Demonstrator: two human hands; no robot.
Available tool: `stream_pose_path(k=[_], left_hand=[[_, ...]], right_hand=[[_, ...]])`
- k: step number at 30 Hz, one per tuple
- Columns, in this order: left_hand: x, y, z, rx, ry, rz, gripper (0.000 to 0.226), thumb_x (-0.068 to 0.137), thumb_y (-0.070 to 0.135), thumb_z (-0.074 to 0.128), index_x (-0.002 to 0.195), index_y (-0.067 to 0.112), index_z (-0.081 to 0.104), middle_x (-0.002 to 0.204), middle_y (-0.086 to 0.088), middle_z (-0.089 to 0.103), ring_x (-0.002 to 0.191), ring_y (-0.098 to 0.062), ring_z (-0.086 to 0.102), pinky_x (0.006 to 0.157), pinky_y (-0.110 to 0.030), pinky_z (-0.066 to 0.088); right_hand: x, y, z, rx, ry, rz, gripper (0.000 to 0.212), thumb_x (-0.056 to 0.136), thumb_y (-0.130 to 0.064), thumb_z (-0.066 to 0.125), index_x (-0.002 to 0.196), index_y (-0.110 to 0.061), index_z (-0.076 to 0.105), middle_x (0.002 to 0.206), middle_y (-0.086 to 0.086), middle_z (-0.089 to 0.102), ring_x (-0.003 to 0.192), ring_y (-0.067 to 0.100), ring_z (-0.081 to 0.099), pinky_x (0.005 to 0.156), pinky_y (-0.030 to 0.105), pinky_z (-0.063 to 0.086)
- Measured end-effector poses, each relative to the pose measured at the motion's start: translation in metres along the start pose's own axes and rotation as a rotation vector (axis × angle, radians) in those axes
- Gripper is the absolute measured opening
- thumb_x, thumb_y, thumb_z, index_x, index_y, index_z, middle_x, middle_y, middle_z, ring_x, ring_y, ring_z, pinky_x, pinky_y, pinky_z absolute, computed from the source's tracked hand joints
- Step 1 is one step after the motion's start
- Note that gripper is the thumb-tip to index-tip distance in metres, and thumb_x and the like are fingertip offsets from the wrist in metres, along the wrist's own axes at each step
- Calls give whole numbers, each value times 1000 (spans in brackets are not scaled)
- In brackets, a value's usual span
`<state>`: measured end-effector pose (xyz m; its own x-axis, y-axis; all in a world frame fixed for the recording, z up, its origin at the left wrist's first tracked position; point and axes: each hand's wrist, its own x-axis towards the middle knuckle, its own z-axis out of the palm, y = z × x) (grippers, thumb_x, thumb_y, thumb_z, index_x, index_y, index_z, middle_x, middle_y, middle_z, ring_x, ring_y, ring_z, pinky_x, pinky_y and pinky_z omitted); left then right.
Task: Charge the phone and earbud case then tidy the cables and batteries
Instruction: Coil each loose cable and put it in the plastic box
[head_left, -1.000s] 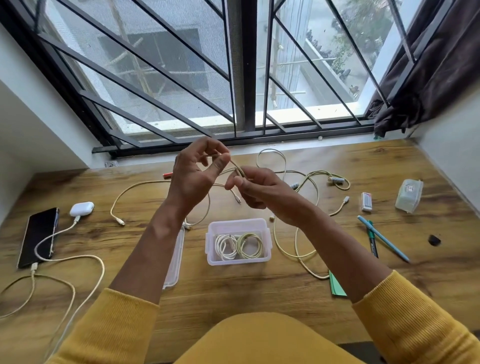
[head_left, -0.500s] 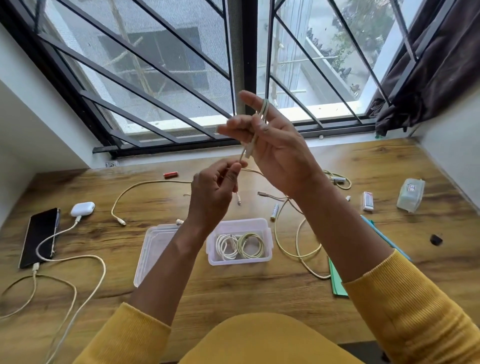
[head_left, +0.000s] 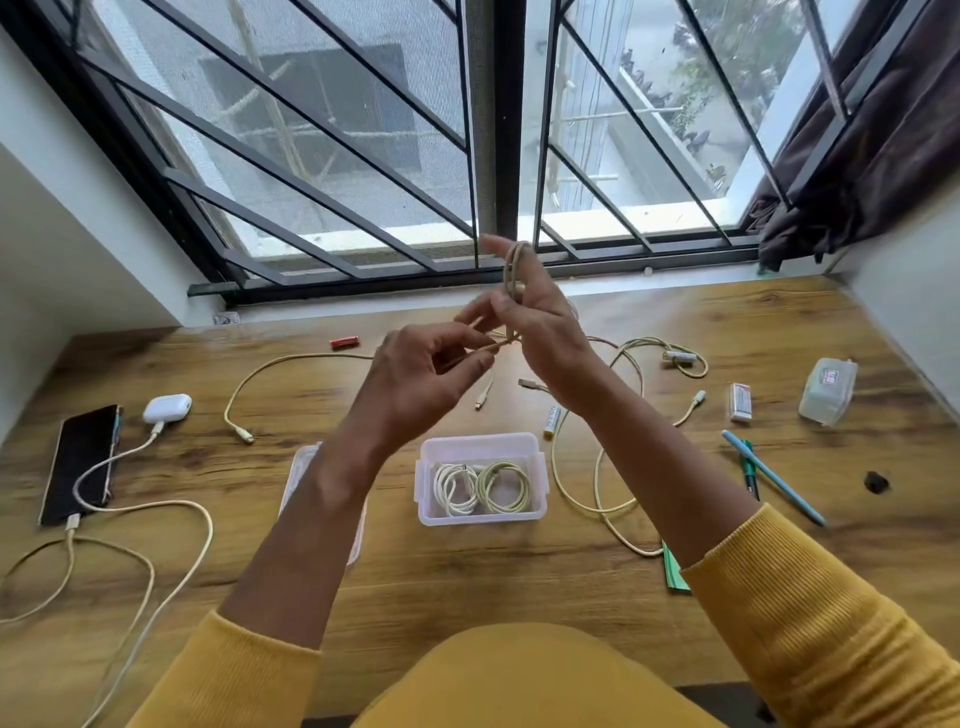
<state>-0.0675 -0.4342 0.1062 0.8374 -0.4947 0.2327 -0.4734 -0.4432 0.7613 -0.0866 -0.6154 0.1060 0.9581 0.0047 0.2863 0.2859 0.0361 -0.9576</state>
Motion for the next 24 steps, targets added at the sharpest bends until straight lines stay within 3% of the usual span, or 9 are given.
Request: stream_pose_path(k=[2,5,7,11,15,21,24], left_hand=[[4,-1,-10,-32,-15,-1,15,91,33,82,105,28,83,89,6,80,83,-12,77,78,-42,64],[9,1,-21,-14,-40,50,12,93,27,81,104,32,78,85,8,77,79,-14,72,72,-36,57],[12,2,-25,-4,-5,66,16,93,26,77,107,34,72,81,6,71,78,-15,67,72,-34,52],[16,5,-33,-25,30,86,21,97,14,68,115,26,65,84,4,66,85,-18,67,80,-39,55],[20,12,-36,-69,49,92,20,100,7,67,110,23,68,89,6,70,90,-5,71,91,-31,51],[22,12,-37,-111,88,125,15,100,8,68,108,19,74,97,3,73,94,-7,68,89,-22,50],[21,14,-35,-144,122,172,16,99,3,69,105,15,77,94,-6,75,90,-11,70,89,-25,54]], right_hand=[[-2,4,0,-104,-23,12,50,105,2,41,154,-8,39,83,17,66,72,21,64,69,31,55],[-4,9,2,-235,-44,49,47,100,-12,45,147,-16,48,73,9,64,68,35,62,58,41,52],[-5,10,2,-307,-58,70,38,103,-28,46,139,-17,51,69,7,64,64,36,60,56,39,47],[-12,6,2,-387,-122,78,34,107,-46,47,126,-19,55,69,3,54,61,16,51,57,32,42],[-15,3,8,-430,-225,110,55,101,-62,50,106,-8,58,72,-2,46,64,15,46,59,42,40],[-13,-8,5,-236,-296,138,42,111,-32,43,110,4,66,62,-2,37,56,12,35,52,21,32],[-12,-8,3,-187,-300,163,36,114,-20,43,105,9,61,60,4,38,52,14,36,49,19,32]])
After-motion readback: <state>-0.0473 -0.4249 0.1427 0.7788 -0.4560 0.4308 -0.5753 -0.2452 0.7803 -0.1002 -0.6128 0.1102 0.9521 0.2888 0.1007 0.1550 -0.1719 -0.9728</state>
